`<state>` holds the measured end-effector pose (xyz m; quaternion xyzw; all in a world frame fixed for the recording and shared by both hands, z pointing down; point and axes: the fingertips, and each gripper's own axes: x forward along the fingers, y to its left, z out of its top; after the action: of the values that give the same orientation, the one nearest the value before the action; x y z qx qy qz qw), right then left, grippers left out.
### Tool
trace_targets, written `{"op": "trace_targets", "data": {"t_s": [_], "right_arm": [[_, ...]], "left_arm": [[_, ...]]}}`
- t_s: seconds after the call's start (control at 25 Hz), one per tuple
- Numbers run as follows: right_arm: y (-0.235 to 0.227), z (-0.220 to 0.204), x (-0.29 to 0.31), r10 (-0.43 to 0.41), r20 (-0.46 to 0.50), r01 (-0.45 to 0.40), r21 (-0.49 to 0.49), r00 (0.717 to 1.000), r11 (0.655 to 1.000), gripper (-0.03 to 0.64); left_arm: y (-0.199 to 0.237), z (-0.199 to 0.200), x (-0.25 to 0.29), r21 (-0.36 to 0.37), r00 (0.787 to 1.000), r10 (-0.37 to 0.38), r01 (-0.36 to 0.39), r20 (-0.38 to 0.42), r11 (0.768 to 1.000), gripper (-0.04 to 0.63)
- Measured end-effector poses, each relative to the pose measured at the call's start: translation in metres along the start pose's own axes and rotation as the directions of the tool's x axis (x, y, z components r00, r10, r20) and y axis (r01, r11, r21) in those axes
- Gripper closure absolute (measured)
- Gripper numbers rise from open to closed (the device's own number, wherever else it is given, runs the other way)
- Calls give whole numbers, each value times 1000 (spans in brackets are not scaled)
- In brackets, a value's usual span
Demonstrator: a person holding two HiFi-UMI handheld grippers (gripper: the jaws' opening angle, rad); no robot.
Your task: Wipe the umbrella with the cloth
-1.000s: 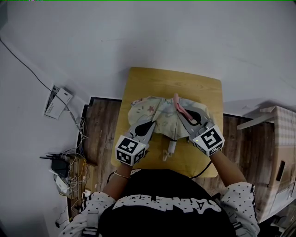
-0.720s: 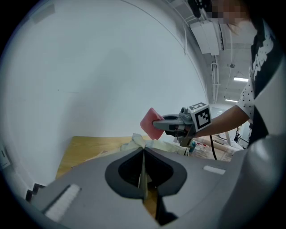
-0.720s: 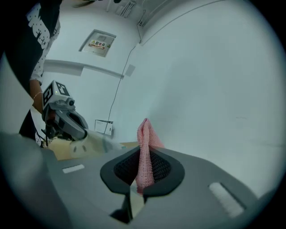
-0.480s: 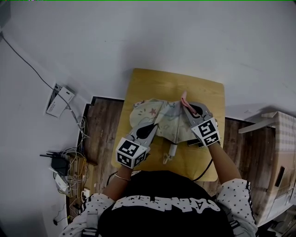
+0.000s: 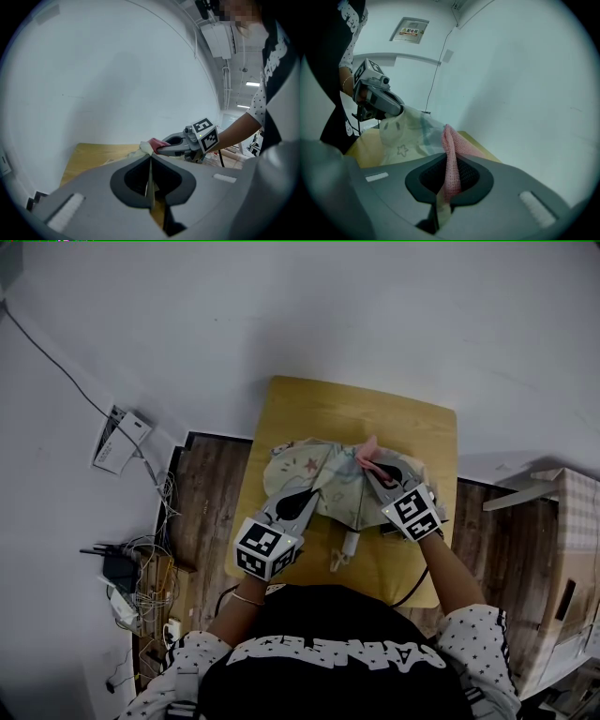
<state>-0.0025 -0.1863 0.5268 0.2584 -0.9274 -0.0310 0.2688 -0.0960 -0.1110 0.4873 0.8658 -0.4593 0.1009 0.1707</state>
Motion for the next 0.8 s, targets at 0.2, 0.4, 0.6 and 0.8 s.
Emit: {"op": "trace_targets", "data": {"t_s": [0.2,0.4,0.6,0.8], "right_arm": [[17,-7,-2,33,-9,-32,5,999,999,584],[34,-13,-6,55,-14,-55,20,998,998,584],[53,-20,-10,92,-25,-91,29,995,995,584],[78,-28,-15,149,-43,-148,19,988,989,585]], "left_arm": [[0,0,-1,7,1000,3,-3,2,1000,594],[-1,1,-3,12,1000,4,-4,7,1000,594],[-2,1,-4,15,1000,4,-4,7,1000,594],[-4,2,-4,20,1000,5,-5,11,1000,594]]}}
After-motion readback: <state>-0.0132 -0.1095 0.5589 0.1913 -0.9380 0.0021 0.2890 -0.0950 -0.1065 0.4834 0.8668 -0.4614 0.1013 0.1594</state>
